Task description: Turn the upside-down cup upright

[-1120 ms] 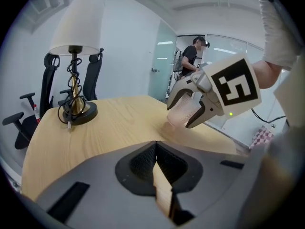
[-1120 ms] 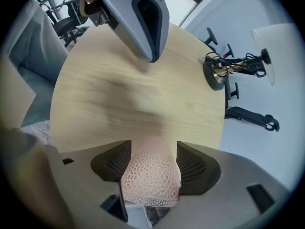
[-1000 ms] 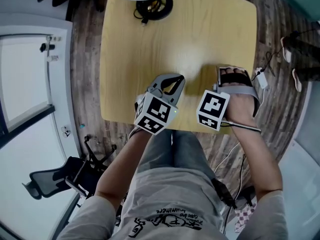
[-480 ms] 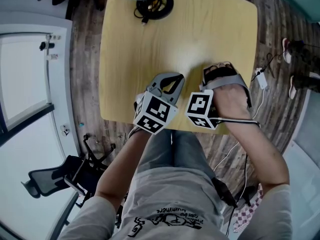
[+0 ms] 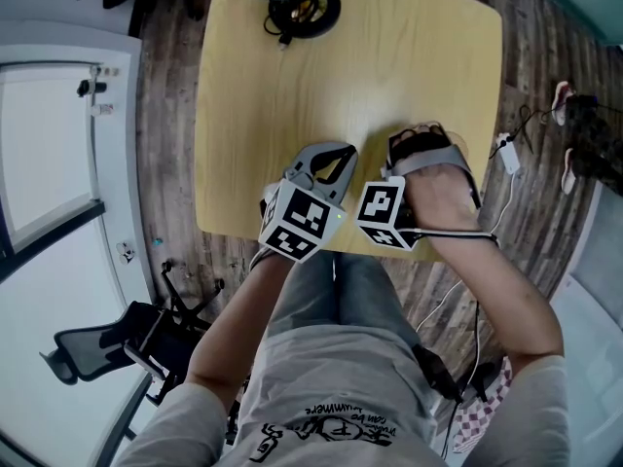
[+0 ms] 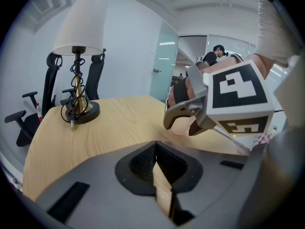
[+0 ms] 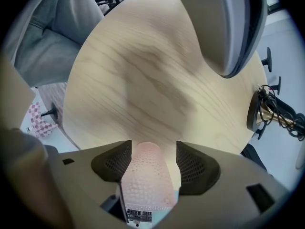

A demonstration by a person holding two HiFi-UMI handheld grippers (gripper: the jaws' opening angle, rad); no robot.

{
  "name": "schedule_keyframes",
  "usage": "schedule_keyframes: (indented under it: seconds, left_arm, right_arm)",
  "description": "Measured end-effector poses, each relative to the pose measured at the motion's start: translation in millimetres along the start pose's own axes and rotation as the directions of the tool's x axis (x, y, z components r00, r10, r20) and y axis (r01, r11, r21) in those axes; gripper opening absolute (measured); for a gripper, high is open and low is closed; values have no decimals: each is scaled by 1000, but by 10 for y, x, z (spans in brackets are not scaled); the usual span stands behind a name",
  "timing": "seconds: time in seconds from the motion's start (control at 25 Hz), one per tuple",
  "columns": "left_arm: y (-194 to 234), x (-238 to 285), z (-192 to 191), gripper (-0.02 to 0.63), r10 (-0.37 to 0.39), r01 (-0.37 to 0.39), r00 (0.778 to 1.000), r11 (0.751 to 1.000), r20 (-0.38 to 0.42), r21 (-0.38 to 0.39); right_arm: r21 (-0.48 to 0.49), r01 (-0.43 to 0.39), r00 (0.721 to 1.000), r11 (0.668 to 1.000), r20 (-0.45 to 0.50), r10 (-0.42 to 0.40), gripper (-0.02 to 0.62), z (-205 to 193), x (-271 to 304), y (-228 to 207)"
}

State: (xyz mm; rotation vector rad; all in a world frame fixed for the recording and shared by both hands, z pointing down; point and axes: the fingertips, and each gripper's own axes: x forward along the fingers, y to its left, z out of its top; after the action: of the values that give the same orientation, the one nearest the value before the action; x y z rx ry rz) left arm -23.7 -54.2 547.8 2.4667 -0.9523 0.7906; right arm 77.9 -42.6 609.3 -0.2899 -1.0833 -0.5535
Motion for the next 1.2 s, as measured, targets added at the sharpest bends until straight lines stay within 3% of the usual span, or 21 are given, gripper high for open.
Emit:
schedule_keyframes:
  seconds: [0.2,0.4,0.56,0.68,0.8,0.88,1.04,1.2]
  left_arm:
    - [-18,-20,-38,8,4,-4,1000,1000,-2,-1]
    - [-23,-93,-13,8,13,-13,1000,1000,3,0]
    - [28,-255,113,8,30,-30,999,1000,10,2]
    - [46,-433,307,8,40,-40,999,999,33,8]
    - [-2,-674,535,8,37,-38,996,999,77,3]
    - [-67,-872,720,8,31,-31,993,999,115,-7]
    - [-243,-1253,1153,8,1,6,983,999,184,-35]
    - [-499,-1594,1551,8,-12,26,966,998,258,-49]
  right_arm:
    - [4,28,1000,1000,7,-28,307,49,27,41]
    - [59,146,986,988,74,-150,307,137,-174,-146]
    - [161,221,959,962,142,-244,307,127,-496,-311]
    - [300,253,923,920,212,-322,307,19,-871,-422]
    - [474,249,871,845,273,-409,307,-160,-1265,-482]
    - [598,220,825,770,307,-474,301,-314,-1532,-482]
    - [819,15,686,573,408,-602,228,-615,-2126,-428]
    - [908,-122,564,401,396,-724,175,-937,-2636,-276]
